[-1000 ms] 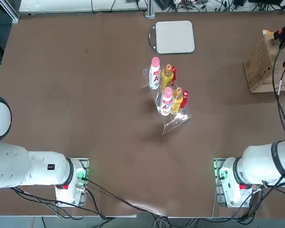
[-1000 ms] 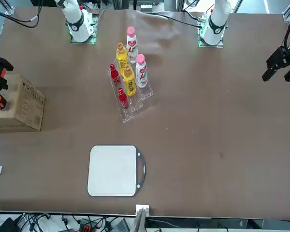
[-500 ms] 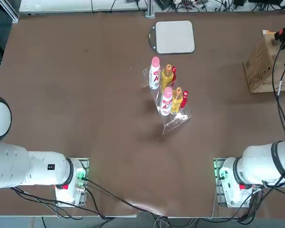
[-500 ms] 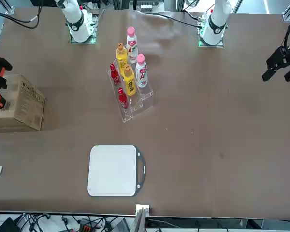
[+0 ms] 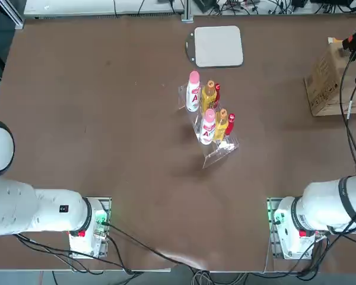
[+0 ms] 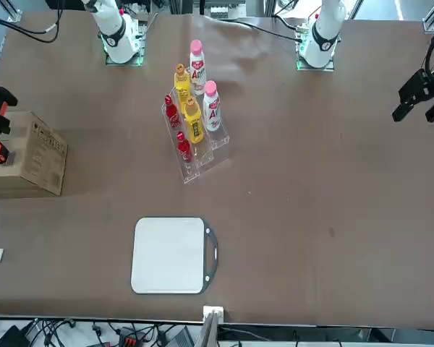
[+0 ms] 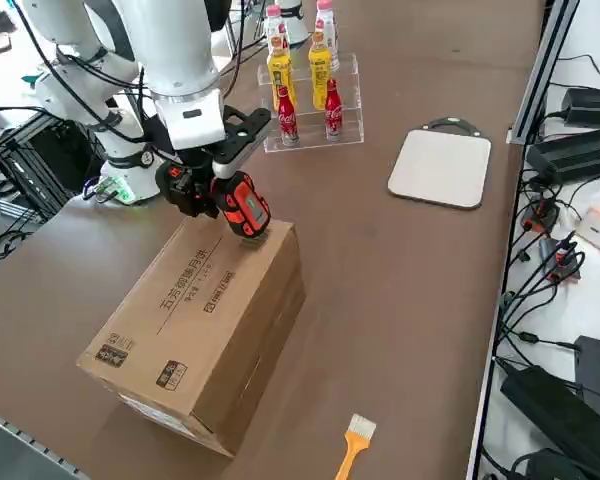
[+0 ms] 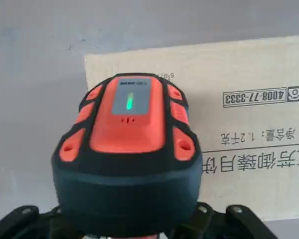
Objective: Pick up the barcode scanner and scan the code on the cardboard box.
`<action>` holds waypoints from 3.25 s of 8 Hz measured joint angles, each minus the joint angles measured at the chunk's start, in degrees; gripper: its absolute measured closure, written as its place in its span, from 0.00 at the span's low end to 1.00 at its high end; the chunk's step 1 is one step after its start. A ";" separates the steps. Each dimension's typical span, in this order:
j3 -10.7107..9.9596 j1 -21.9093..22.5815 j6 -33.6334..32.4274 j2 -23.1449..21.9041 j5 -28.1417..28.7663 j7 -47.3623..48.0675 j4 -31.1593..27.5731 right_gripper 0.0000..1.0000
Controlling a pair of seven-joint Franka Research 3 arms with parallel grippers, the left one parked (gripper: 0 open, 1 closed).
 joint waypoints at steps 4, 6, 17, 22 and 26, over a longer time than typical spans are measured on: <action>0.88 1.76 -2.13 -0.94 0.02 0.57 1.28 0.64; 1.15 4.58 -5.01 -2.23 0.09 3.57 1.91 0.64; 1.49 18.16 16.08 0.95 3.62 9.46 -13.66 0.64; 1.52 23.56 31.92 4.95 3.65 16.48 -24.12 0.64; 1.47 24.20 39.72 10.37 3.65 16.99 -25.06 0.65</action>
